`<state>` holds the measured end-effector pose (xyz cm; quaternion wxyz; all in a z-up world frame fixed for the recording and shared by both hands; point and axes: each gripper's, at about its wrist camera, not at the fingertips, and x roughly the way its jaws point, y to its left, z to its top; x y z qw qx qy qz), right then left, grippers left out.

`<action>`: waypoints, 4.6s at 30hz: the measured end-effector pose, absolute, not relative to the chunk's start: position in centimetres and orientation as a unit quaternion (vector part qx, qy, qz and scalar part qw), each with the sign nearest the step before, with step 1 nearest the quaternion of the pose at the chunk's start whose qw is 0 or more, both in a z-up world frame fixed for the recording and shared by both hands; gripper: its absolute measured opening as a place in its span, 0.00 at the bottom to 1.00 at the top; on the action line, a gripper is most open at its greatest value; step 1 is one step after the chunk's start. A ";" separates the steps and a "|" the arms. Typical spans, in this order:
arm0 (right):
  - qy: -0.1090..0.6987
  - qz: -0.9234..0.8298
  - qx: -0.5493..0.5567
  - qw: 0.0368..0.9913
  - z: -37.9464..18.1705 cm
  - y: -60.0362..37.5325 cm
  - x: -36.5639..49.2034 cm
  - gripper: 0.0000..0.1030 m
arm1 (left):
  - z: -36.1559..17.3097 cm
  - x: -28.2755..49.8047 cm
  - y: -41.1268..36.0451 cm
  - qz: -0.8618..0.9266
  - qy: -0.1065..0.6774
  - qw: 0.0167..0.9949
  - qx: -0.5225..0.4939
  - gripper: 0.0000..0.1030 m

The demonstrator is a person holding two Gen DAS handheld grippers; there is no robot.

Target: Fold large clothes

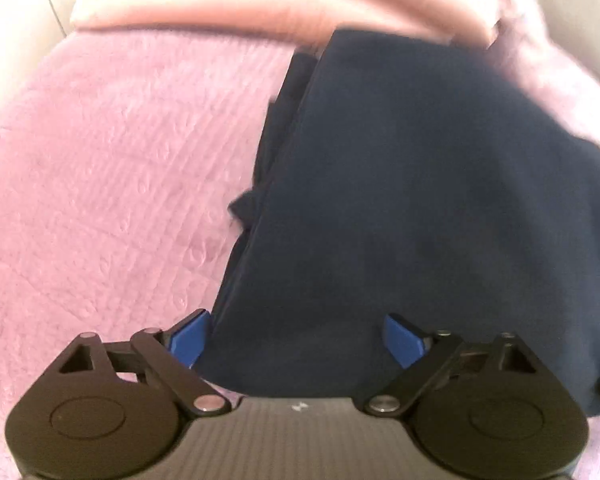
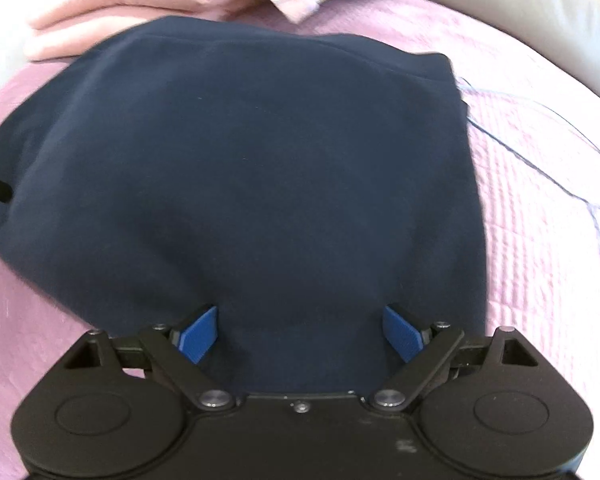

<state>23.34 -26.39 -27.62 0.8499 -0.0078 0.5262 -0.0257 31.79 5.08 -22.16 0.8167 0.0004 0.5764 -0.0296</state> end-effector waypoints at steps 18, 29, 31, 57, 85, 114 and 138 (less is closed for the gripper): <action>0.381 -0.109 0.175 0.901 -8.2 -23.2 17.4 0.99 | -8.8 26.0 6.5 -0.074 0.466 0.882 0.017 1.00; 0.375 -0.162 0.132 0.903 -1.4 -16.6 20.9 0.99 | -8.0 27.5 9.9 -0.127 0.440 0.888 0.038 1.00; 0.386 -0.172 0.156 0.893 -1.8 -16.4 21.9 0.99 | -8.7 29.1 10.7 -0.132 0.457 0.879 0.009 0.99; 0.409 -0.085 0.139 0.898 -27.9 -24.5 41.6 1.00 | -27.9 47.5 11.7 -0.222 0.518 0.818 -0.115 1.00; 0.495 -0.035 0.135 0.858 -27.2 -21.6 28.2 0.99 | -22.9 38.3 5.5 -0.184 0.501 0.845 -0.037 0.21; 0.228 0.118 0.515 0.818 -28.2 -43.0 26.4 0.99 | -18.2 31.0 -20.6 -0.263 0.394 0.880 0.010 0.21; 0.242 0.224 0.416 0.847 -30.6 -46.9 26.5 1.00 | -22.5 24.2 -32.2 -0.327 0.405 0.844 0.131 0.33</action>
